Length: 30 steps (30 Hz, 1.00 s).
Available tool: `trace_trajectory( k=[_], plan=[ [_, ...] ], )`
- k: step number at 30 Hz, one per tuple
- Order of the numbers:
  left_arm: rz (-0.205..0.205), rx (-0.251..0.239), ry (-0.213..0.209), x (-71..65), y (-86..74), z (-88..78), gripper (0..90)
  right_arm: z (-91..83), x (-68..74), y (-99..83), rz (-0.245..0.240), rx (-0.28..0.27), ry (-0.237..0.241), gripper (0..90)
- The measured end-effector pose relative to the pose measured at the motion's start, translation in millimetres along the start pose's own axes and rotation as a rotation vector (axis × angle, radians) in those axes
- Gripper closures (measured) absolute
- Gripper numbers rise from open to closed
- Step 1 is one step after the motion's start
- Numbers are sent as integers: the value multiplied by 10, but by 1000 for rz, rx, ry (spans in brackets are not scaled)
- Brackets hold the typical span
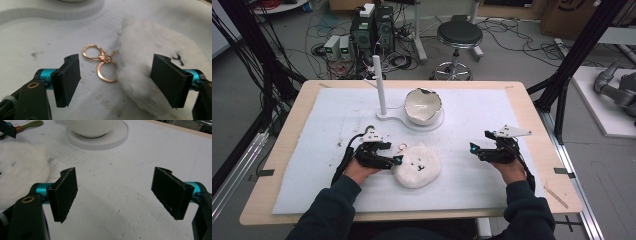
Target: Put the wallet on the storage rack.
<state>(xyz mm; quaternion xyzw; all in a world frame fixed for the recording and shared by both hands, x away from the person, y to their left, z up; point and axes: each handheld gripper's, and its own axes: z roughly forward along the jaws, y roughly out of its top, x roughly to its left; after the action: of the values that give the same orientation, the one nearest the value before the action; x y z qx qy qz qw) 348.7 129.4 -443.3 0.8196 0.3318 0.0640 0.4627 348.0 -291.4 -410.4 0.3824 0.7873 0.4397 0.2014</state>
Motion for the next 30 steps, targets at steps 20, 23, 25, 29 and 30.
trace_trajectory(
  k=[20,23,25,29,30],
  plan=[
    [193,-196,-44,-202,122,-156,804,488,567,158,7,60,308,243],
    [208,-215,-51,-227,133,-165,805,611,709,175,-38,104,354,342],
    [215,-221,-60,-237,136,-165,806,644,742,174,-49,120,354,358],
    [213,-215,-67,-226,132,-166,805,707,772,167,-91,148,355,532],
    [207,-214,-70,-223,130,-162,805,705,769,166,-100,158,346,592]
  ],
)
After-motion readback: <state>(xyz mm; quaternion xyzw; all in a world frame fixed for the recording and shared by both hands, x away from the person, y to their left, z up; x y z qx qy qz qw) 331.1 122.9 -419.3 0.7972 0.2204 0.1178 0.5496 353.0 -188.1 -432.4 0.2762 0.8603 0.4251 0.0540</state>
